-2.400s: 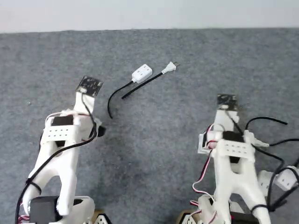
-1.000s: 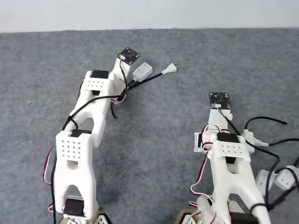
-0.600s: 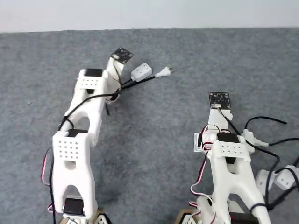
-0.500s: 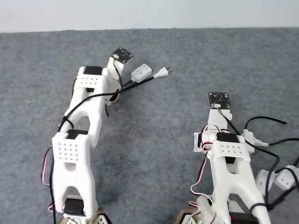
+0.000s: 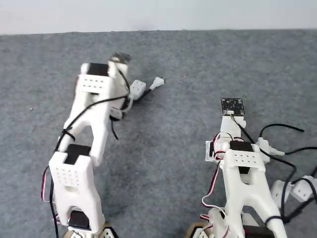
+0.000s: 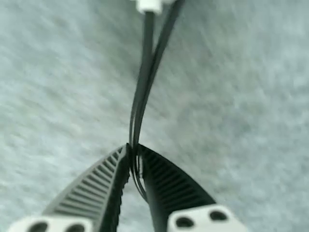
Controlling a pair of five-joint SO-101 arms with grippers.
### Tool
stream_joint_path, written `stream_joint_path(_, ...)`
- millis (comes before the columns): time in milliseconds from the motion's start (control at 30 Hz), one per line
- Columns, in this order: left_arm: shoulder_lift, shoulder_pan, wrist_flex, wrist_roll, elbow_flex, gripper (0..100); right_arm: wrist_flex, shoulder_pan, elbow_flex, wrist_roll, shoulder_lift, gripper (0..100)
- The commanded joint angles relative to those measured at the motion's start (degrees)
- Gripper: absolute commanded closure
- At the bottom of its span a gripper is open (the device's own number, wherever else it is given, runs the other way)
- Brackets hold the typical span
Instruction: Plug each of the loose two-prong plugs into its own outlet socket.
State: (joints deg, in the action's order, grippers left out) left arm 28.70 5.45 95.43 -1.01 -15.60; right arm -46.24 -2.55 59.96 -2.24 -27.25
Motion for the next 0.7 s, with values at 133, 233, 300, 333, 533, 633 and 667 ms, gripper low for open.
stream_joint_path(133, -19.87, 10.2, -22.33, -5.63, 36.88, 99, 1.1, 0.31, -0.09, -0.53, -1.45, 97.8)
stream_joint_path(233, -33.49, 13.19, -29.71, -8.88, 50.95, 99, 1.1, 0.31, -0.09, -0.53, -1.45, 97.8)
stream_joint_path(300, -42.81, 14.59, -32.53, -11.25, 58.42, 99, 1.1, 0.31, -0.09, -0.53, -1.45, 97.8)
stream_joint_path(333, -46.86, 14.68, -33.67, -12.13, 61.49, 99, 1.1, 0.31, -0.09, -0.53, -1.45, 97.8)
stream_joint_path(533, -64.79, 14.68, -34.46, -12.13, 73.36, 99, 0.84, 0.31, -0.09, -0.53, -1.45, 97.8)
stream_joint_path(633, -71.03, 20.84, -34.55, -6.68, 80.4, 99, 0.84, 0.31, -0.09, -0.53, -1.45, 97.8)
stream_joint_path(667, -73.05, 23.74, -34.55, -4.48, 83.21, 99, 0.84, 0.31, -0.09, -0.53, -1.45, 97.8)
